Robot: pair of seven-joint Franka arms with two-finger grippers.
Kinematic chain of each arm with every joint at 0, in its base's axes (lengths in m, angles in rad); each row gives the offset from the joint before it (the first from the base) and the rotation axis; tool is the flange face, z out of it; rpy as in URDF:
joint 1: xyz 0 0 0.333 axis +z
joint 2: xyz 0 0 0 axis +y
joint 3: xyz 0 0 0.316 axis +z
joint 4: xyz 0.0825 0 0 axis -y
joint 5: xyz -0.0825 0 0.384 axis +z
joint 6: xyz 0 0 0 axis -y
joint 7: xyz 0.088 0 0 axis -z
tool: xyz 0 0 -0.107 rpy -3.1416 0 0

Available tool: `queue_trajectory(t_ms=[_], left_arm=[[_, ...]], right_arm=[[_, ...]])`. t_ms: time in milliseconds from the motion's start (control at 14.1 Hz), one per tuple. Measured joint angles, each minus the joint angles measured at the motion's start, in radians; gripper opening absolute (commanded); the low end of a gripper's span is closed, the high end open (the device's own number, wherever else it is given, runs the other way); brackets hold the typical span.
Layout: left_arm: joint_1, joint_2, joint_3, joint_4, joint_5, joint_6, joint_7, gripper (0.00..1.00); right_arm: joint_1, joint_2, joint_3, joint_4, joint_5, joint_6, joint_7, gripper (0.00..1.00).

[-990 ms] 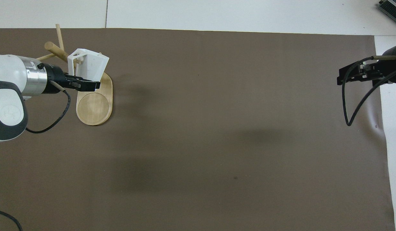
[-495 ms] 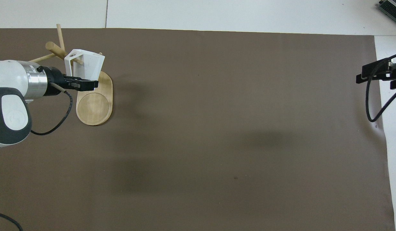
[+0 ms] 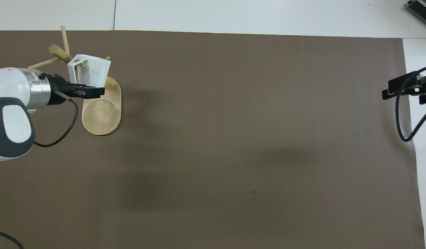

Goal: Hang cup on rack
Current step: 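Lower the cup handle onto a rack peg with the left gripper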

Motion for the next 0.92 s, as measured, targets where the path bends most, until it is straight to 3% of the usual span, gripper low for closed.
queue_trajectory(t_ms=[283, 424, 495, 637, 920], left_arm=[[0.001, 0.000, 0.000, -0.004, -0.004, 0.018, -0.011, 0.00], [0.001, 0.000, 0.001, -0.008, -0.005, 0.031, -0.013, 0.09], [0.001, 0.000, 0.001, -0.008, -0.006, 0.032, -0.013, 0.20], [0.001, 0.000, 0.001, -0.008, -0.006, 0.032, -0.013, 0.77], [0.001, -0.001, 0.001, -0.008, -0.005, 0.032, -0.011, 0.79]], right_arm=[[0.002, -0.020, 0.001, -0.057, 0.000, 0.020, -0.001, 1.00], [0.004, -0.035, 0.001, -0.098, 0.000, 0.046, -0.001, 1.00], [0.004, -0.043, 0.002, -0.118, 0.000, 0.058, -0.001, 1.00], [0.004, -0.053, 0.002, -0.142, 0.000, 0.064, -0.001, 1.00], [0.005, -0.066, 0.002, -0.180, 0.000, 0.096, -0.002, 1.00]])
